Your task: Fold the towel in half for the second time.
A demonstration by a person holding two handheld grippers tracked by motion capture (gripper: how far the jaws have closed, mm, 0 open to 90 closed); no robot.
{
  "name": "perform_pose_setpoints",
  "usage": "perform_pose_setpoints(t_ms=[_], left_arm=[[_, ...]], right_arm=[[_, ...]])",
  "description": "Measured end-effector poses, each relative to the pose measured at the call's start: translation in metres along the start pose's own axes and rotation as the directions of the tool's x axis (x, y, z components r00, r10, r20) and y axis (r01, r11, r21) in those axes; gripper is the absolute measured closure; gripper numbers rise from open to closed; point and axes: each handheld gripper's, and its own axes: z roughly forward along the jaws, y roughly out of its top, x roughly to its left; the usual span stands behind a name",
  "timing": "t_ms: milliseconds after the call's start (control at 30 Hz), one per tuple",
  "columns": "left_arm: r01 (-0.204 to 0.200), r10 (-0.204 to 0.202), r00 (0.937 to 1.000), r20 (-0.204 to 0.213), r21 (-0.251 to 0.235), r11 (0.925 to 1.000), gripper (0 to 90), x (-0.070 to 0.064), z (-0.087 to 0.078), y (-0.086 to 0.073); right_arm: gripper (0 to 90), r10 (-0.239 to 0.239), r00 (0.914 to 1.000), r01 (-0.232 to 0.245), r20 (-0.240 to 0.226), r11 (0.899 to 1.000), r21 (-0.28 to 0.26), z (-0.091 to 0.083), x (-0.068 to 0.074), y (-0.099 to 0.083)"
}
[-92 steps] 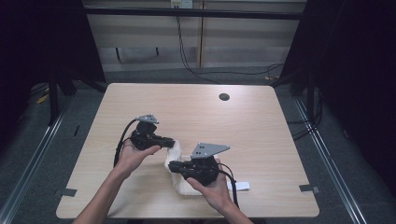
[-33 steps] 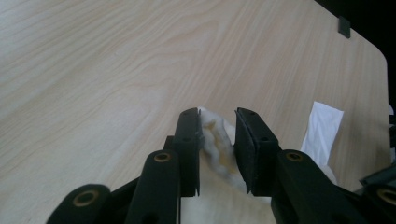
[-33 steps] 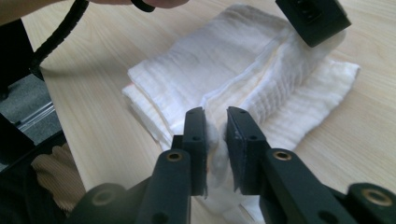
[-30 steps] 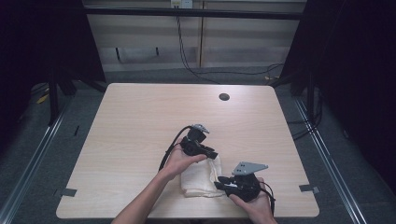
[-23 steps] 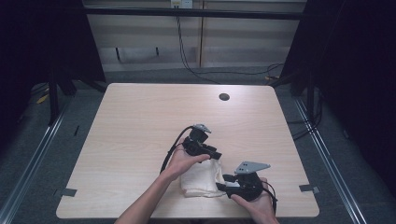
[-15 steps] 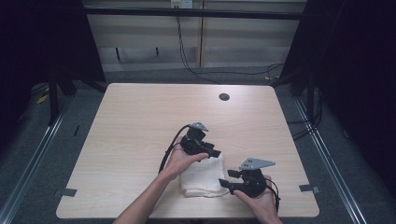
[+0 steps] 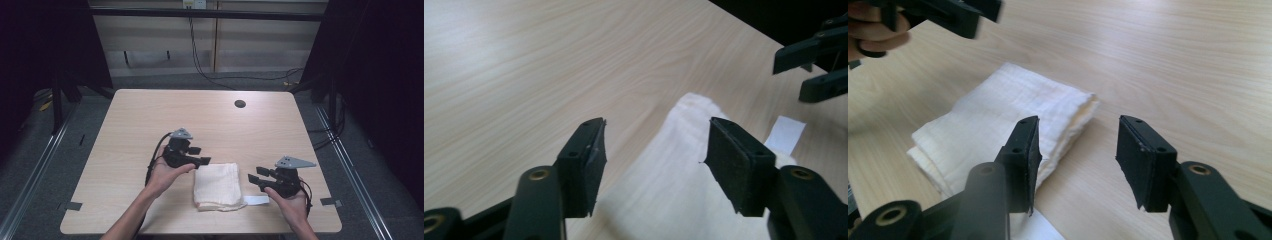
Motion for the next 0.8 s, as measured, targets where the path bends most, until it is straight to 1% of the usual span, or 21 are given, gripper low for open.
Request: perform_pose_setpoints(t_ms=[100, 133, 167, 200, 233, 300, 333, 367, 400, 433, 500, 533, 567, 600, 633, 667, 733, 767, 800], left_arm=[[0.013, -0.013, 0.9992, -0.036, -0.022, 0.9997, 35.8, 0.011, -0.022, -0.009], [0.012, -0.014, 0.9986, -0.05, -0.022, 0.9997, 35.4, 0.014, -0.027, -0.012], [0.016, -0.016, 0.997, -0.075, -0.008, 0.9998, 35.2, 0.02, -0.034, -0.016], [0.02, -0.021, 0.9961, -0.086, -0.004, 0.9998, 34.0, 0.024, -0.04, -0.02], [0.033, -0.034, 0.9951, -0.093, -0.013, 0.9994, 33.3, 0.028, -0.047, -0.026], [0.047, -0.05, 0.994, -0.097, -0.03, 0.9984, 32.2, 0.032, -0.057, -0.034], [0.053, -0.056, 0.9936, -0.098, -0.03, 0.9981, 31.7, 0.033, -0.061, -0.038], [0.047, -0.049, 0.9905, -0.129, -0.018, 0.9987, 31.3, 0.034, -0.066, -0.045], [0.045, -0.045, 0.9886, -0.144, -0.008, 0.999, 31.2, 0.034, -0.069, -0.048], [0.044, -0.044, 0.9881, -0.148, -0.006, 0.999, 31.2, 0.034, -0.072, -0.052], [0.06, -0.059, 0.9836, -0.17, -0.004, 0.9982, 31.2, 0.035, -0.081, -0.063], [0.069, -0.071, 0.9823, -0.173, -0.018, 0.9975, 31.2, 0.035, -0.085, -0.068], [0.076, -0.079, 0.9815, -0.175, -0.021, 0.9969, 31.1, 0.035, -0.088, -0.071], [0.099, -0.103, 0.9769, -0.187, -0.03, 0.9946, 30.9, 0.034, -0.093, -0.074], [0.102, -0.107, 0.9743, -0.198, -0.038, 0.9941, 30.6, 0.033, -0.097, -0.077], [0.111, -0.117, 0.974, -0.194, -0.042, 0.993, 30.5, 0.031, -0.1, -0.08], [0.112, -0.115, 0.9715, -0.207, -0.03, 0.9933, 30.0, 0.028, -0.107, -0.085], [0.114, -0.116, 0.9699, -0.214, -0.023, 0.9932, 30.0, 0.026, -0.11, -0.09], [0.119, -0.122, 0.9699, -0.211, -0.024, 0.9925, 30.0, 0.024, -0.113, -0.094]], right_arm=[[50.3, 0.013, 0.9998, -0.013, 0.012, 1.0, -0.008, -0.007, -0.008, -0.002], [50.0, 0.015, 0.9997, -0.015, 0.017, 1.0, -0.005, -0.008, -0.01, -0.002], [49.8, 0.014, 0.9996, -0.014, 0.023, 1.0, -0.003, -0.009, -0.011, -0.003], [49.4, 0.009, 0.9995, -0.009, 0.031, 1.0, 0.003, -0.01, -0.014, -0.004], [49.2, 0.01, 0.9992, -0.01, 0.039, 1.0, 0.007, -0.011, -0.015, -0.005], [49.0, 0.014, 0.9987, -0.015, 0.049, 1.0, 0.004, -0.013, -0.017, -0.006], [48.8, 0.012, 0.9986, -0.012, 0.051, 1.0, 0.001, -0.014, -0.018, -0.007], [48.6, 0.014, 0.9983, -0.014, 0.056, 1.0, 0.002, -0.016, -0.019, -0.007], [48.3, 0.009, 0.9982, -0.01, 0.06, 1.0, 0.005, -0.017, -0.02, -0.007], [48.3, 0.011, 0.998, -0.011, 0.062, 1.0, 0.009, -0.018, -0.02, -0.008], [48.3, 0.006, 0.9982, -0.007, 0.06, 1.0, 0.017, -0.021, -0.021, -0.01], [48.1, 0.006, 0.998, -0.008, 0.063, 1.0, 0.016, -0.023, -0.022, -0.012], [47.8, 0.016, 0.9975, -0.018, 0.068, 1.0, 0.017, -0.025, -0.024, -0.014], [47.5, 0.023, 0.9973, -0.024, 0.07, 1.0, 0.019, -0.027, -0.025, -0.016], [47.1, 0.029, 0.9972, -0.031, 0.069, 0.999, 0.02, -0.029, -0.028, -0.019], [47.0, 0.031, 0.9969, -0.033, 0.073, 0.999, 0.019, -0.03, -0.029, -0.021], [46.9, 0.034, 0.996, -0.036, 0.083, 0.999, 0.021, -0.035, -0.032, -0.025], [46.7, 0.042, 0.995, -0.044, 0.09, 0.999, 0.016, -0.038, -0.034, -0.026], [46.4, 0.05, 0.9941, -0.051, 0.096, 0.999, 0.003, -0.042, -0.037, -0.027]])
